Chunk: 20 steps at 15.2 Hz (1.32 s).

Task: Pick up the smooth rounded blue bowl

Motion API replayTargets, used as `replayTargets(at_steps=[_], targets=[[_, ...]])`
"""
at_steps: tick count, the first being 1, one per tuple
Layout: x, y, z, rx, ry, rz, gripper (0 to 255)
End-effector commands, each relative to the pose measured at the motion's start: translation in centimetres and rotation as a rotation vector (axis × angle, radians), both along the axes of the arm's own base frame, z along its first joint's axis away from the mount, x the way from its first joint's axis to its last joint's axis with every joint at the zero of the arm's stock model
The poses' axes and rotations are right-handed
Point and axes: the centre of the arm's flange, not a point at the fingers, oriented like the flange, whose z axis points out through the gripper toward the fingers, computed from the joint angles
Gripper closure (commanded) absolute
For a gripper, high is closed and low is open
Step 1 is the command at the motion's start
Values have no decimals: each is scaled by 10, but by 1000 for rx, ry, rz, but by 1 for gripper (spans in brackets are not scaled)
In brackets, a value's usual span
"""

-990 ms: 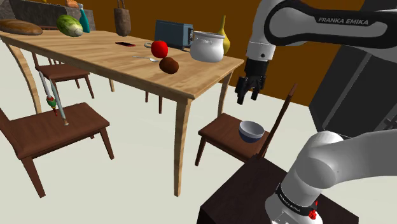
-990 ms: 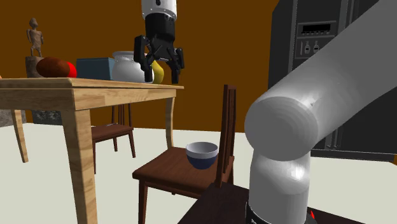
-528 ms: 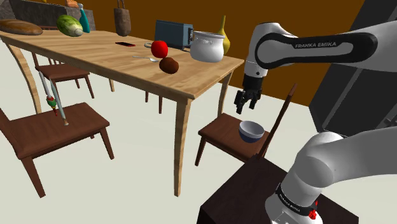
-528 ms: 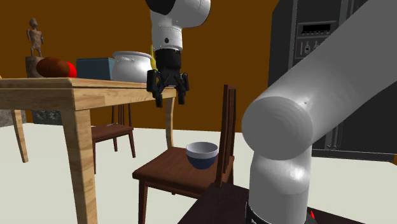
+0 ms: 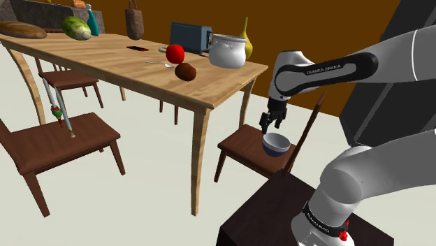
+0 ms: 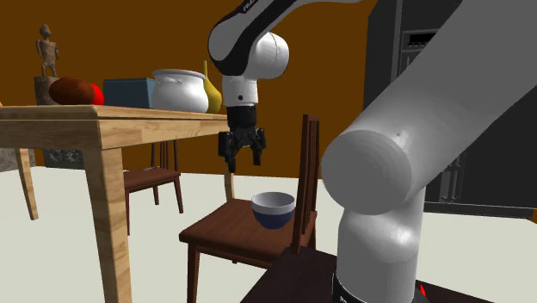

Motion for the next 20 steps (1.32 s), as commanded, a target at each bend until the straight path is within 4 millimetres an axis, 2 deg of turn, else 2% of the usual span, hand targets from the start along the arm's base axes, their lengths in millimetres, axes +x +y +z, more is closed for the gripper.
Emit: replayTargets(at_steps=[1,13,20], targets=[[6,-16,-20,-9,-2,-4,0],[27,-119,-132,-59,-4,-35,0],[27,-119,-165,-59,-4,-35,0]])
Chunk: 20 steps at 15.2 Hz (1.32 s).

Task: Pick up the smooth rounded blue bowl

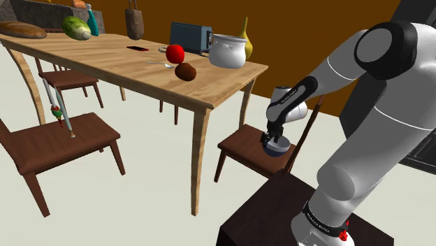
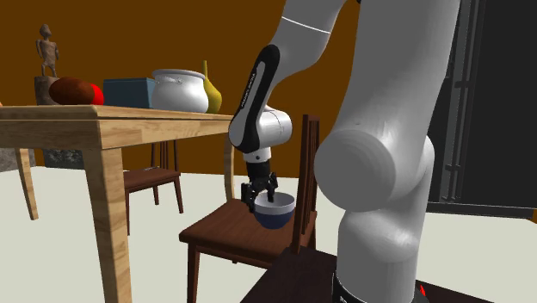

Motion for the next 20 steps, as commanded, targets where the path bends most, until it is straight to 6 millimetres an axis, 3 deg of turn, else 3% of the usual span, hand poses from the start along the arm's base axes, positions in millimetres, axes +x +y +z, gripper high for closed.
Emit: replayTargets(at_steps=[1,3,4,13,20], targets=[[0,0,-13,0,-1,0,0],[0,0,-13,0,-1,0,0],[1,0,-13,0,-1,0,255],[0,0,-13,0,-1,0,255],[0,0,24,0,-1,0,255]])
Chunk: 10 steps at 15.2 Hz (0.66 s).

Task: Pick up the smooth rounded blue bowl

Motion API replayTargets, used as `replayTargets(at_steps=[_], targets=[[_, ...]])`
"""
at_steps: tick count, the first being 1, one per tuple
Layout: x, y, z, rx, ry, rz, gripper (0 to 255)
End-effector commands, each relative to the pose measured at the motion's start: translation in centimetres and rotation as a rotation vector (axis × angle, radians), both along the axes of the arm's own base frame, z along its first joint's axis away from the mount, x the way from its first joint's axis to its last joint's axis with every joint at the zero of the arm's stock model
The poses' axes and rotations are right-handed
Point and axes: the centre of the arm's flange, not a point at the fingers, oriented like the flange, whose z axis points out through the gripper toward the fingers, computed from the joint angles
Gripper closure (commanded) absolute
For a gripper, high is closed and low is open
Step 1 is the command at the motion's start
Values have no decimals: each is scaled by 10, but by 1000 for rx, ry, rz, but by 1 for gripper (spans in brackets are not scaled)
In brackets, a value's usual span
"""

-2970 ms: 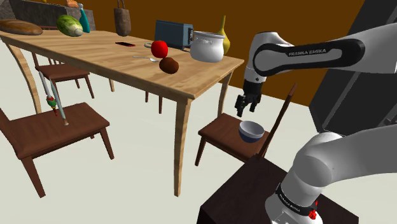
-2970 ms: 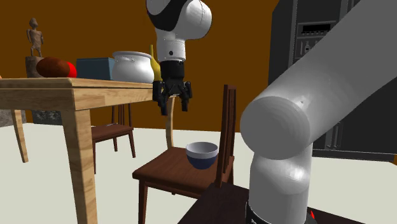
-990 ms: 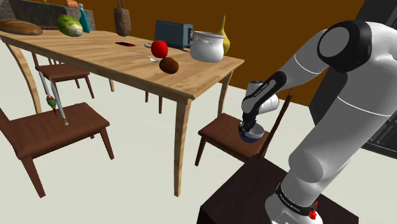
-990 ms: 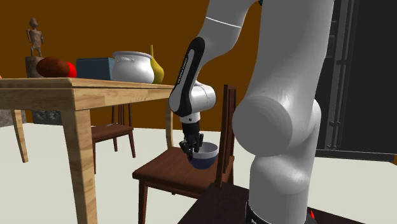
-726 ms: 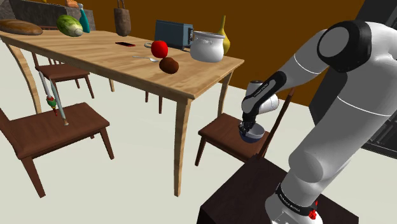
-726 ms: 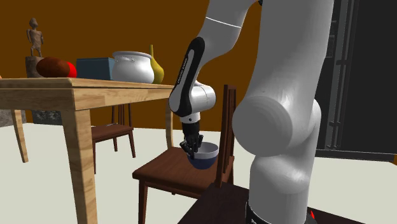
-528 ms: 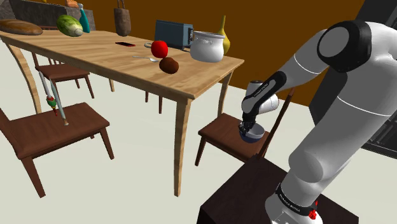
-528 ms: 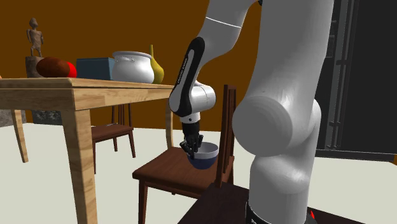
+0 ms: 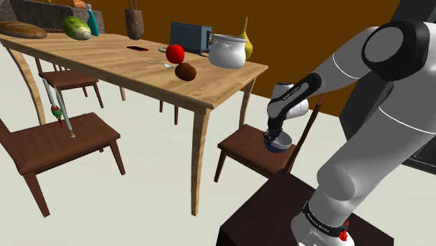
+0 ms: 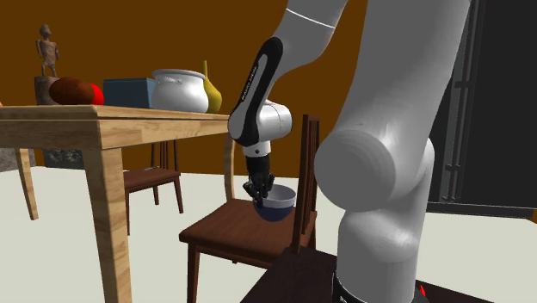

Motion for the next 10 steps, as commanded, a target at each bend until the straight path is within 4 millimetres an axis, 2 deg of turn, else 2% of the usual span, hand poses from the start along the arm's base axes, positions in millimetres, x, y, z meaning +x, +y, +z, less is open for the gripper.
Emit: replayTargets(at_steps=[1,8,10], targets=[[-1,0,11,0,0,0,255],[-1,0,48,0,0,0,255],[-1,0,49,0,0,0,255]])
